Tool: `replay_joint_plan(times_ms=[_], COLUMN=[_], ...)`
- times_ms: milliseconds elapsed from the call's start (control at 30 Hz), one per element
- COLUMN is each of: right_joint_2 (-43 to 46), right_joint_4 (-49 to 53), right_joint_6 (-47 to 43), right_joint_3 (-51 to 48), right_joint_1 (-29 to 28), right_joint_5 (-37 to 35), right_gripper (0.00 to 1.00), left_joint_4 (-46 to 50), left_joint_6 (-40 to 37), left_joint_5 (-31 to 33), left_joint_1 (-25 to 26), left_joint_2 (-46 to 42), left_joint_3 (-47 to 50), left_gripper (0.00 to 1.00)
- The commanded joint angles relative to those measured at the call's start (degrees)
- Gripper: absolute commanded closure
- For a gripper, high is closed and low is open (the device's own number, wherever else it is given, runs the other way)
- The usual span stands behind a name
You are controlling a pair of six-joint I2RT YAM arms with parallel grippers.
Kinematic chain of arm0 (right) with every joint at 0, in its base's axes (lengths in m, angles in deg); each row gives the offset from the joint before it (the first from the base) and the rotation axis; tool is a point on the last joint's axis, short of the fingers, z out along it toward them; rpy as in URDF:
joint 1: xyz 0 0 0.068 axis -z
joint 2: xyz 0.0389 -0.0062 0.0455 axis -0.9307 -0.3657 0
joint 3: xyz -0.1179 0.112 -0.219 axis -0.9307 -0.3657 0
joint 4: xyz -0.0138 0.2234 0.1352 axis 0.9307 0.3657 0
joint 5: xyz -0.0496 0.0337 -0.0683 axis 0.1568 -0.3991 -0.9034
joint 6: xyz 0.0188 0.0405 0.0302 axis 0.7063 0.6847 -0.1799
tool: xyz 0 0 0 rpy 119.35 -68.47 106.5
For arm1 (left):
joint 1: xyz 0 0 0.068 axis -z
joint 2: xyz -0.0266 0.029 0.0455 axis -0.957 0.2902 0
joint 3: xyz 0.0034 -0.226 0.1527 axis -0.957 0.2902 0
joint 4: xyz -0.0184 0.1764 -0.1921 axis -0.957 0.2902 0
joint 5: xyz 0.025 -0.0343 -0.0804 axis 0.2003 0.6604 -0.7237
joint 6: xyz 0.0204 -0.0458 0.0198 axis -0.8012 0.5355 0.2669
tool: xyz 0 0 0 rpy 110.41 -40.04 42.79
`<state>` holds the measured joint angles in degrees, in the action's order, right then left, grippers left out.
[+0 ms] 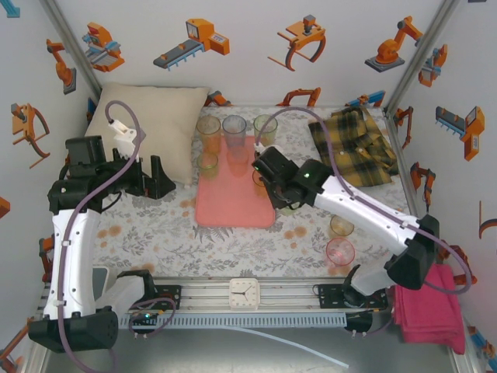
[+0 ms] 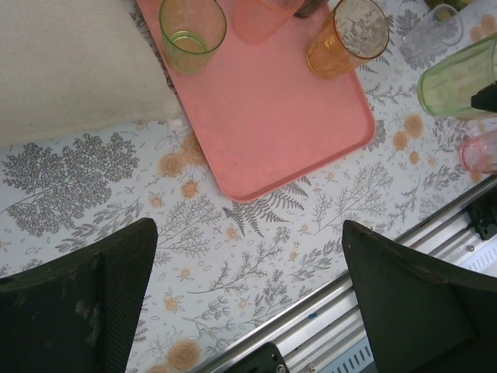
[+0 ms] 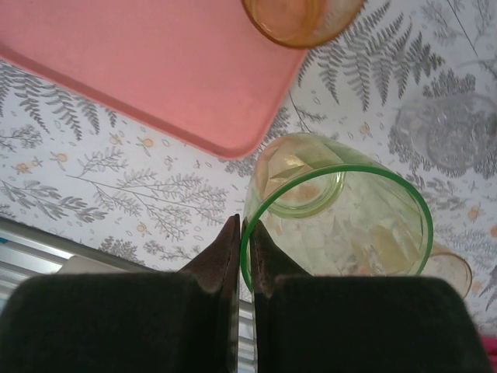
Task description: Place the glasses into the tray
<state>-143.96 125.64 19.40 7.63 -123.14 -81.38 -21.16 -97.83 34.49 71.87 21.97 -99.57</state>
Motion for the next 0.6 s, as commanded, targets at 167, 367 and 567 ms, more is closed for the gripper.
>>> replay_joint_plan(times_ms=[167, 367, 567], right_joint_2=[-12.3, -19.2, -23.8], right_joint_4=[-3.0, -7.0, -10.7], right_joint_6=[-6.6, -7.8, -8.8], right_joint_3=[14.9, 20.1, 21.8], right_joint_1=[-3.4, -3.8, -4.0], right_joint_5=[-0.7, 0.8, 0.1], right_gripper=[0.97, 0.97, 0.97], left_joint_4=[-0.7, -0.7, -0.7], left_joint_6=[0.4, 0.5, 0.6], left_joint_5=[-0.3, 0.0, 0.0], left_joint_1=[-2.3, -3.4, -4.0], left_joint_2=[-3.0, -4.4, -5.4], left_joint_3=[0.3, 0.9, 1.1], left_gripper=[0.05, 0.05, 0.05])
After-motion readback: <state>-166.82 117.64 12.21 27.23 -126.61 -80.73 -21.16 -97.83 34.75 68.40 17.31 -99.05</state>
